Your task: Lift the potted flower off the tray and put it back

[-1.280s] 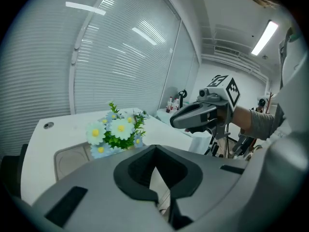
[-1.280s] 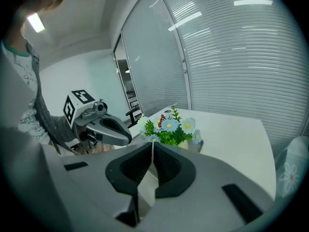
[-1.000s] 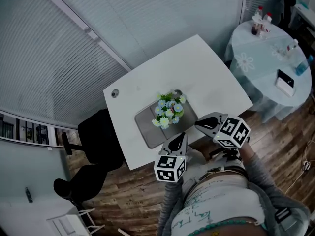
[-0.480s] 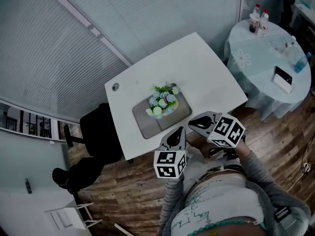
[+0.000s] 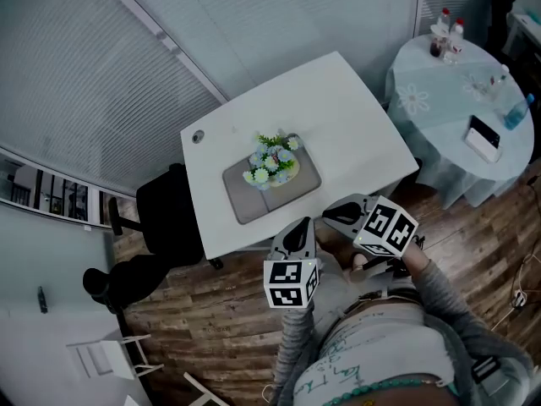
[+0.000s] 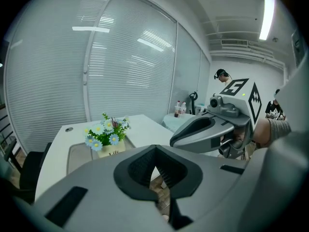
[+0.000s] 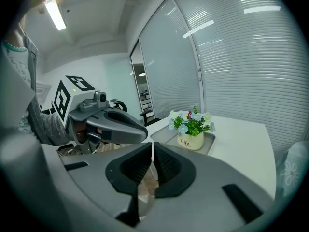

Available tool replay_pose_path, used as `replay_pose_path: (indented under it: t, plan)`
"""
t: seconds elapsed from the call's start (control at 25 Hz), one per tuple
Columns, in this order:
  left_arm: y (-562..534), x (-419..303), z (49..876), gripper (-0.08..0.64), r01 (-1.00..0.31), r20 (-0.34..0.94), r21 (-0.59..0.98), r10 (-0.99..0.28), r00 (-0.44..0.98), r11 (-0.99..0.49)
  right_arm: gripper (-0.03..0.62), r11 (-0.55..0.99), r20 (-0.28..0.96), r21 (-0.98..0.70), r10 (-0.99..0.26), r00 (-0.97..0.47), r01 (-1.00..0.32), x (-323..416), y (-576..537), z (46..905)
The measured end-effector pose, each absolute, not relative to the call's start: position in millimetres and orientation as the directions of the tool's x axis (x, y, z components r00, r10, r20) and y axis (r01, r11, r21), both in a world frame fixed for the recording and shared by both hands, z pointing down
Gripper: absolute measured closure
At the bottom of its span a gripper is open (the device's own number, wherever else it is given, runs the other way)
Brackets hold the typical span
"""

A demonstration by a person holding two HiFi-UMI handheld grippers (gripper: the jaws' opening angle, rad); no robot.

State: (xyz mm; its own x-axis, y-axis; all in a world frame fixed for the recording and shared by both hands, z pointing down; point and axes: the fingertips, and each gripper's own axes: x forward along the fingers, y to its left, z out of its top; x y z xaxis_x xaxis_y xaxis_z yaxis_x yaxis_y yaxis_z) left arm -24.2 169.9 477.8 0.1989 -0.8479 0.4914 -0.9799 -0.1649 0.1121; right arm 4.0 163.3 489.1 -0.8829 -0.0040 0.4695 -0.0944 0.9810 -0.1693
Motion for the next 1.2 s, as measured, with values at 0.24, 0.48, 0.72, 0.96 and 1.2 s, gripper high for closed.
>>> replay_pose_path:
  t: [0.24,0.48,0.72,0.96,1.2]
  plan:
    - [171.2,-22.7,471.1,0.549,-0.986,0.478,0.106,-0.863,0.161,-0.125,0.565,0.982,0.450,-0.155,-0.028,-0.893,-0.109,9.2,168.5,482.6]
    - [170.8,-19.8,469.3,0.549,-0.984,0.468,0.115,-0.867,0.174,-0.135,0.565,0.980,0.439,-0.137,-0.073,-0.895,-0.147,14.7,166.4,477.7]
    - [185.0,-28.5,468.3,0.549,-0.983,0.455,0.112,-0.872,0.181,-0.146,0.565,0.976,0.446,-0.133,-0.096,-0.890,-0.172,8.1,177.1,477.6]
    - [204.7,-46.4,467.5,0.549,-0.982,0.458,0.103,-0.869,0.187,-0.157,0.565,0.974,0.430,-0.121,-0.122,-0.894,-0.190,-15.3,202.0,469.7]
    - [215.2,-58.7,465.2,0.549,-0.981,0.454,0.086,-0.870,0.193,-0.172,0.565,0.971,0.417,-0.104,-0.155,-0.896,-0.217,-30.5,218.0,463.2]
